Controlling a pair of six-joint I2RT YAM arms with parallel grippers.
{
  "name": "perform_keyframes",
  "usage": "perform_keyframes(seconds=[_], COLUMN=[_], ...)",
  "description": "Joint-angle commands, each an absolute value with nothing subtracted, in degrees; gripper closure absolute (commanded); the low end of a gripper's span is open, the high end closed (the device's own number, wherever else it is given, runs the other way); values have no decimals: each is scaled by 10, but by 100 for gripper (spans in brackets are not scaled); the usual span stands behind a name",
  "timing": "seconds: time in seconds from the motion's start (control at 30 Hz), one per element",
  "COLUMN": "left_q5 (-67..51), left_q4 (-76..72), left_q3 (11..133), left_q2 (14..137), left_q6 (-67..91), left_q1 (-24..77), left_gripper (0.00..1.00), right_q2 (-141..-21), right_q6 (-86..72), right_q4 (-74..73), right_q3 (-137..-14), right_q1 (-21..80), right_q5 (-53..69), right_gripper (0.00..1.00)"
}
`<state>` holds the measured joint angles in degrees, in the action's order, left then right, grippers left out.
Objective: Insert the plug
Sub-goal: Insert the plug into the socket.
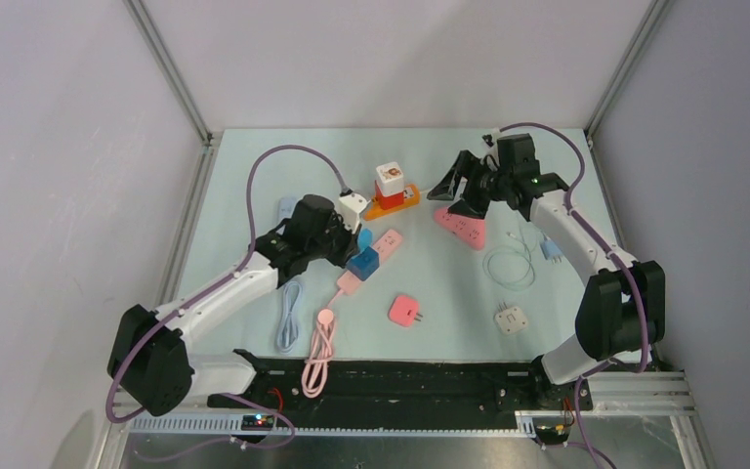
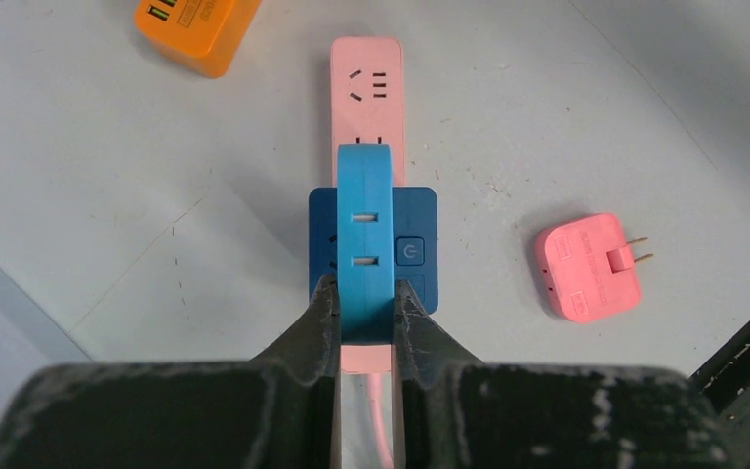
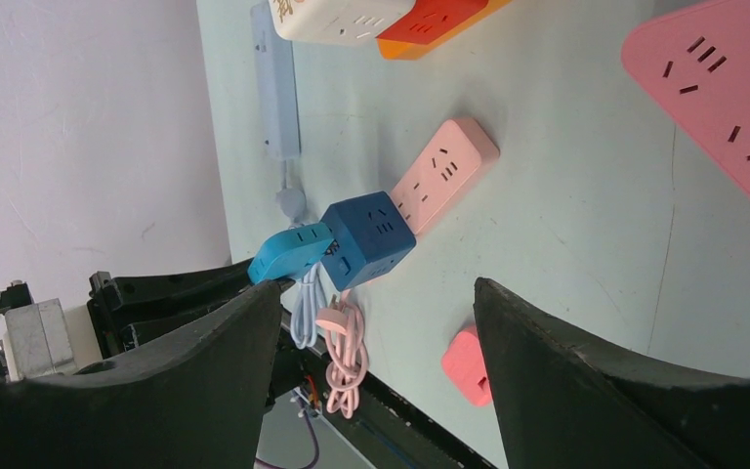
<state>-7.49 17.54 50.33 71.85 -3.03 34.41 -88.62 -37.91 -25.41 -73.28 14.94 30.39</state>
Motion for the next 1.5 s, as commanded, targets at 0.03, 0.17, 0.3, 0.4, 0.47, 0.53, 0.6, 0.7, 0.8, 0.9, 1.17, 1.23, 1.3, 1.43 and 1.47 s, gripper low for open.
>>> perform_keyframes(seconds=[0.03,0.17,0.3,0.4,0.47,0.53,0.6,0.7,0.8,0.9,1.17,1.23,1.3,1.43,1.47], left_q5=[-89,-108,-114,-100,-89,-72,-56,-37,-38,-43,-53,-49,-47,-33,-26], left_q4=[159,157,157,154,147,137,126,110,99,85,58,54,46,34,29], left_q3=[490,489,478,459,441,421,401,392,384,378,356,349,340,328,325], left_q2=[712,715,714,710,706,699,691,688,691,693,695,692,687,683,682], left_q6=[-44,-31,-31,-33,-32,-32,-34,-30,-22,-12,25,32,35,41,42], left_q1=[343,344,347,353,359,366,371,374,375,376,377,378,380,388,388], left_gripper=[100,100,100,100,100,100,100,100,100,100,100,100,100,100,100], right_q2=[-894,-896,-899,-901,-898,-898,-902,-916,-938,-953,-982,-985,-989,-1014,-1019], right_q6=[-380,-381,-381,-372,-355,-332,-317,-302,-272,-238,-210,-211,-209,-200,-199], right_q4=[-248,-248,-247,-241,-235,-228,-224,-223,-246,-272,-247,-227,-207,-188,-187], right_q3=[-736,-736,-736,-736,-736,-736,-736,-737,-755,-776,-810,-811,-812,-825,-829], right_q1=[154,155,155,160,170,184,206,229,259,282,332,338,348,364,366], right_q5=[301,301,302,310,313,320,330,334,319,291,274,277,278,279,279], right_gripper=[25,25,25,25,24,24,24,24,24,24,27,25,22,20,20])
